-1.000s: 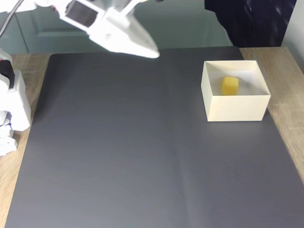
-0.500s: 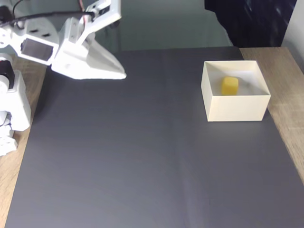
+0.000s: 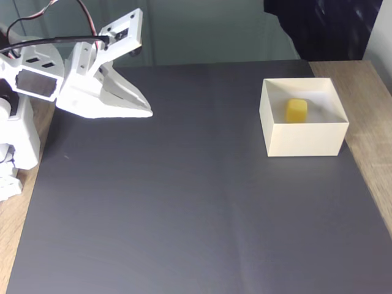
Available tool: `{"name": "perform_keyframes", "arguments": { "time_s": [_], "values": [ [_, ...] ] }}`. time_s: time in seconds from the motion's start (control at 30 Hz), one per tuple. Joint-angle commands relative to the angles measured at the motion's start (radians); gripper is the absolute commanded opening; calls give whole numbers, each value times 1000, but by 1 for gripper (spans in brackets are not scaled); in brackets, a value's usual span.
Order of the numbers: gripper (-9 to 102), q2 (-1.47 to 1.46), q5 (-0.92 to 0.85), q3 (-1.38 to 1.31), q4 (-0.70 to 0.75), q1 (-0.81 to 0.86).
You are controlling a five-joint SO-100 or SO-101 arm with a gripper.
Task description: Grasp a cube block and put it in the white box.
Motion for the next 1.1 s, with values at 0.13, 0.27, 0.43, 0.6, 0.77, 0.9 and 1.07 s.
{"name": "perform_keyframes", "arguments": {
  "time_s": [0.13, 0.27, 0.43, 0.6, 0.77, 0.9, 1.07],
  "values": [
    [0, 6, -34, 58, 87, 12],
    [0, 6, -51, 97, 140, 15],
    [0, 8, -115, 124, 209, 8],
    [0, 8, -127, 126, 285, 12],
    [0, 8, -144, 126, 414, 15],
    [0, 8, -189, 126, 468, 18],
    [0, 9, -247, 127, 477, 14]
  ]
}}
